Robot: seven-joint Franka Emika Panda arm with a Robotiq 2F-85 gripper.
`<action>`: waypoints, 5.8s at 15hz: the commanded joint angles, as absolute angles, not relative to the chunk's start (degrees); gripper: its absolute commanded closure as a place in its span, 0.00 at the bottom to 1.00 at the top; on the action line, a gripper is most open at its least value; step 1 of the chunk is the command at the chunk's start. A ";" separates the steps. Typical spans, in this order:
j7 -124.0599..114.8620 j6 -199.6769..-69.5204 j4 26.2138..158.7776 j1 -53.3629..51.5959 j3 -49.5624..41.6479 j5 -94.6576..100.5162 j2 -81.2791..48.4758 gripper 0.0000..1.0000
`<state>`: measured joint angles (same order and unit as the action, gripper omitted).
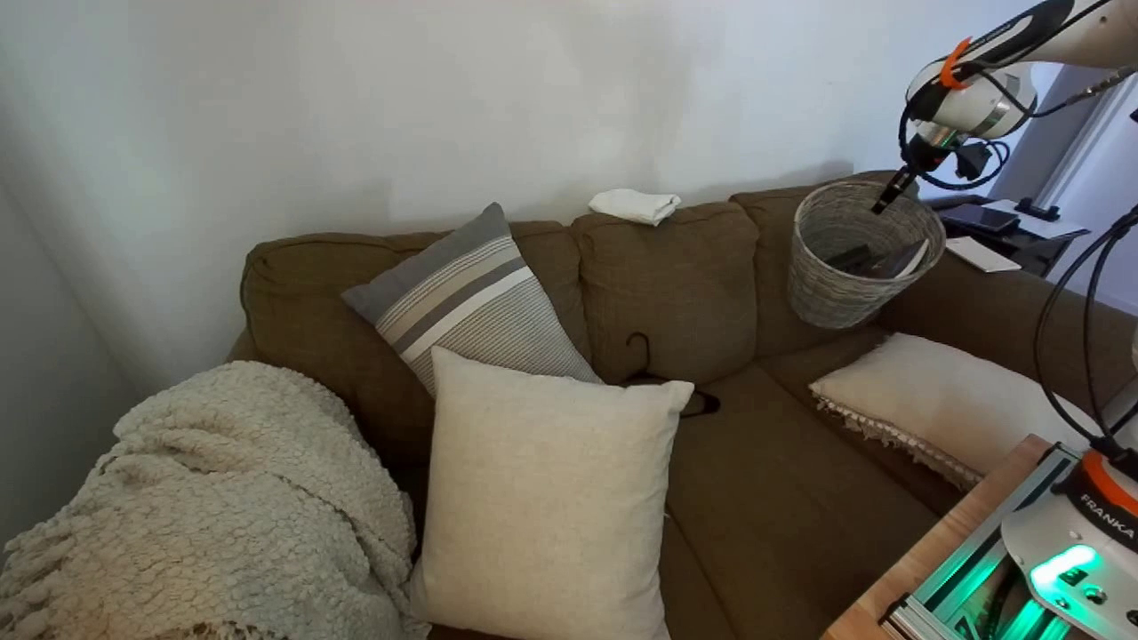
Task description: Pour out the contents from the basket
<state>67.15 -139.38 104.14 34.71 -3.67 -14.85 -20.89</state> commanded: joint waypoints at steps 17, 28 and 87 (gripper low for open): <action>3.55 -162.52 108.88 -3.06 -45.16 36.22 -31.99 0.97; -26.10 -119.31 104.86 -22.36 -42.56 72.71 -27.01 0.97; -3.56 -176.87 118.47 37.53 2.85 30.97 -28.79 0.97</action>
